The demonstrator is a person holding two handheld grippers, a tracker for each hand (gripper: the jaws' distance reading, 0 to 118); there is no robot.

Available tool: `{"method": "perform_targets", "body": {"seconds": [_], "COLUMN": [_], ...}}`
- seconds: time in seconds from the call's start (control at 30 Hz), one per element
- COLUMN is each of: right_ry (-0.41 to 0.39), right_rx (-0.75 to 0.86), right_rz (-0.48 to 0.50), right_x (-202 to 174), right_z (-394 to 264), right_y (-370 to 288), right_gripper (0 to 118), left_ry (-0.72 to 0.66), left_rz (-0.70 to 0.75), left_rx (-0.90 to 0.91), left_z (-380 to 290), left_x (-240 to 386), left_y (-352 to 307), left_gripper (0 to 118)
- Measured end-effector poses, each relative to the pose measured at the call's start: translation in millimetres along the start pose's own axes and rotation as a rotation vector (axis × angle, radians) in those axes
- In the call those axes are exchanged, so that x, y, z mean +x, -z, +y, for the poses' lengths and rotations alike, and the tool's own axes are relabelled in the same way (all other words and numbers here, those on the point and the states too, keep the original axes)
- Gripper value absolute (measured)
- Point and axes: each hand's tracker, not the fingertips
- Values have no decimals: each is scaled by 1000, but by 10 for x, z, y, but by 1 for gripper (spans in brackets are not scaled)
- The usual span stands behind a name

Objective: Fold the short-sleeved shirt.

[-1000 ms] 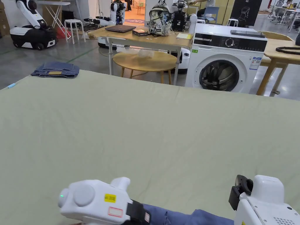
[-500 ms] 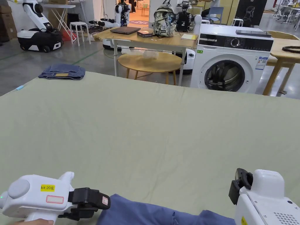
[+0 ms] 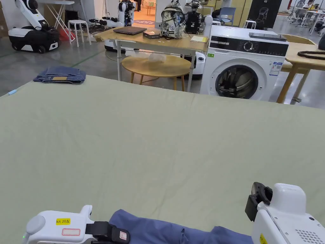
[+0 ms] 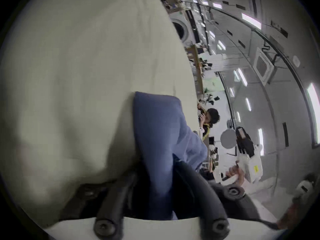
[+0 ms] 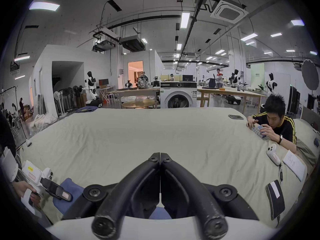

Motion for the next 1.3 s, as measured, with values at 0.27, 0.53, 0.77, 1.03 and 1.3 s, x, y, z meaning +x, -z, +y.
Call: {"method": "perform_targets", "body": {"seconds": [0.27, 0.53, 0.77, 1.03, 1.3], "right_ry": [-18, -20, -8, 3, 20], "right_rx": [-2, 2, 3, -5, -13], "right_rz": [-4, 10, 26, 12, -10], "right_x": [-11, -32, -48, 49, 172], "right_z": [13, 30, 15, -26, -56], "right_y": [-41, -31, -3, -5, -12], "right_gripper": [0, 0, 0, 0, 0], "left_ry": [120, 231, 350, 434, 502], "left_rz": [-12, 258, 405, 402, 440], "left_rx": [77, 175, 169, 69, -87], "left_z": [-55, 0, -103, -328, -500], "left_x": [451, 1175, 1665, 2131, 2384], "left_y": [-309, -1034, -919, -309, 563], "left_gripper": [2, 2, 2, 2, 2]}}
